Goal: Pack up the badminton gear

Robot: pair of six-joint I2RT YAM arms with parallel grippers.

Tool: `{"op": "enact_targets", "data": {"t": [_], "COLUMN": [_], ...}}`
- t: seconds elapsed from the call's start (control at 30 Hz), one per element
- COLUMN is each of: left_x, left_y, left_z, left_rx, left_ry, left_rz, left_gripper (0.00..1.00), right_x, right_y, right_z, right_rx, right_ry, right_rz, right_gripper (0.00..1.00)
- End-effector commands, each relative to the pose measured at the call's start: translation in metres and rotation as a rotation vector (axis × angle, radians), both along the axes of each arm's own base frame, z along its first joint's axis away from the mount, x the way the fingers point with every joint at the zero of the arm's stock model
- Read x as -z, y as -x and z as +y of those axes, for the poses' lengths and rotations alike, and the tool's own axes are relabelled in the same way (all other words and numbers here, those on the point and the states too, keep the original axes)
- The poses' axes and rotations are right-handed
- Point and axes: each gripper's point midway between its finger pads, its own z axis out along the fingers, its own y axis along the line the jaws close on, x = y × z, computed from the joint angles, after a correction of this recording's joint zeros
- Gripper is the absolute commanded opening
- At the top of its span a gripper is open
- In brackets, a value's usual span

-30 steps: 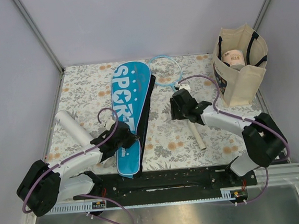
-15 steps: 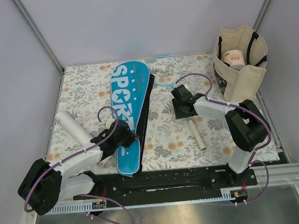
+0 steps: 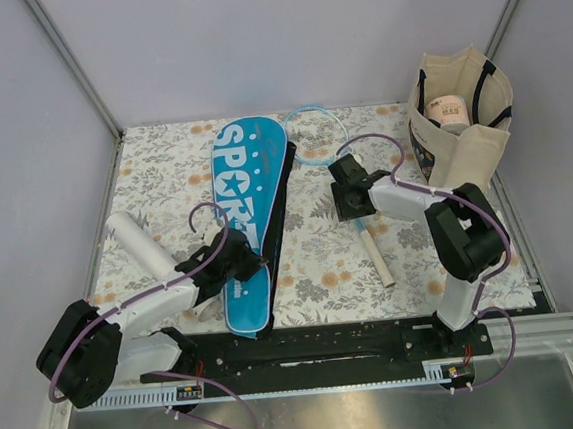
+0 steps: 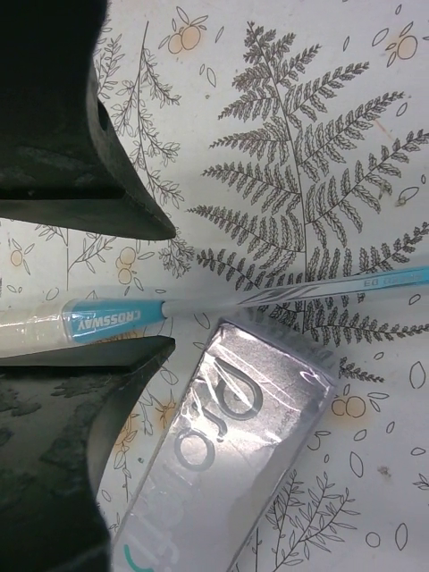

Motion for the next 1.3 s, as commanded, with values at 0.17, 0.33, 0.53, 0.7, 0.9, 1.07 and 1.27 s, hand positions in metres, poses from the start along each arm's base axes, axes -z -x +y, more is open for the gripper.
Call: {"op": "enact_targets", "data": {"t": [0.17,0.33,0.53,0.7,0.9,1.07,1.27], "left_x": [-0.024,-0.027,-0.027,-0.018,-0.017,-0.022,-0.035], "left_y": [-0.021,-0.026,-0.026,-0.015,-0.013,-0.018,-0.028], "left_z": [-0.013,-0.005,0.007,0.014,0.014,0.005,-0.002], "left_rx": [-0.013,-0.037,-0.065,-0.08,-0.078,-0.057,-0.038], "left_ry": [0.068,0.072,0.063,0.069,0.088,0.11,0.113], "left_rz": [-0.061,-0.071,-0.081,-0.063,-0.067,-0.08,-0.115], "left_gripper": [0.0,0.0,0.0,0.0,0.0,0.0,0.0], "right_x": [0.006,0.013,0.018,0.023,0.016,0.004,0.003], "right_y": [-0.005,0.0,0.003,0.002,0.002,0.025,0.065], "right_z": [0.009,0.022,0.04,0.053,0.061,0.057,0.038], "right_rx": [-0.013,-0.041,-0.053,-0.065,-0.064,-0.059,0.005], "right_ry": [-0.027,-0.081,-0.141,-0.138,-0.141,-0.143,-0.138], "right_rz": [0.036,0.077,0.106,0.113,0.097,0.1,0.112], "right_gripper": [0.56,0.53,0.41,0.33,0.07,0.0,0.0]}}
